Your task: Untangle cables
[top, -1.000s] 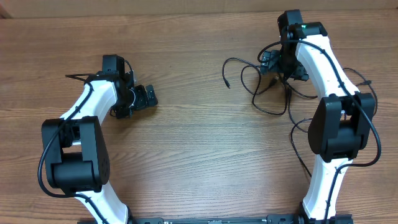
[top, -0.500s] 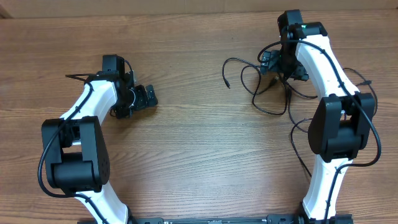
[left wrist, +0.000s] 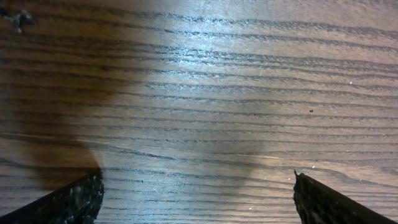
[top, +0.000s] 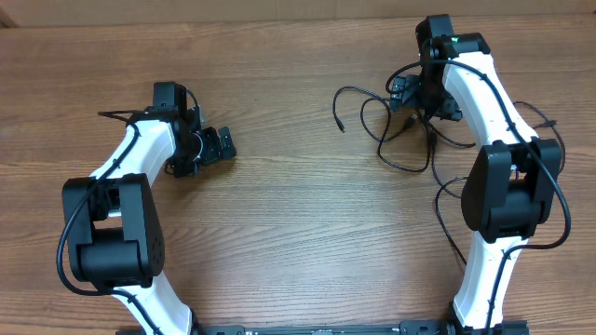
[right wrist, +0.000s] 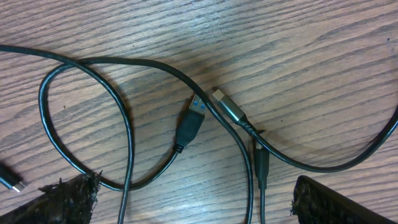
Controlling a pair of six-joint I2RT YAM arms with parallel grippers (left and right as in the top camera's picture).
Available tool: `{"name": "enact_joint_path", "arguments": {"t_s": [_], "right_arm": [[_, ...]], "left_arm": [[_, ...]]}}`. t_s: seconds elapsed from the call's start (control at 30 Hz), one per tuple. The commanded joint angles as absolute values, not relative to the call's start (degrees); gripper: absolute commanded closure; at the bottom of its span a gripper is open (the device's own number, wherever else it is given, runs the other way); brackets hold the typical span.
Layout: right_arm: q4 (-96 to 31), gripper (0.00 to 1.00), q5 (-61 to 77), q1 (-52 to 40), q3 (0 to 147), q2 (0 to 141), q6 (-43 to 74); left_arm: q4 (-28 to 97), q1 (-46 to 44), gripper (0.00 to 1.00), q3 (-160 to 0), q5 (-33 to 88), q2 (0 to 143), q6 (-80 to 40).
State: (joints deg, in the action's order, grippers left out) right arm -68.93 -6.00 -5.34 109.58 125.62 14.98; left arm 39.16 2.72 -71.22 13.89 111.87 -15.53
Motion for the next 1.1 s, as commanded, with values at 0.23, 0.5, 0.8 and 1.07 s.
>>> {"name": "enact_joint_path", "arguments": {"t_s": [0.23, 0.5, 0.8, 1.07], "right_arm": [[-68.6, 0.0, -5.9, -5.7, 110.9, 119.3, 15.4], [-68.6, 0.0, -5.9, -7.0, 110.9, 106.3, 15.4], [-68.7, 0.0, -5.9, -7.0, 110.9, 91.2, 15.4], [-68.7, 0.0, -5.9, -7.0, 110.9, 82.7, 15.4]], "left_arm": [[40.0, 3.7, 0.0, -66.8, 9.9, 118.1, -15.4], [40.0, 3.7, 0.01, -66.8, 9.9, 118.1, -15.4], [40.0, 3.7, 0.01, -66.8, 9.9, 118.1, -15.4], [40.0, 3.7, 0.01, -66.8, 9.9, 118.1, -15.4]]}}
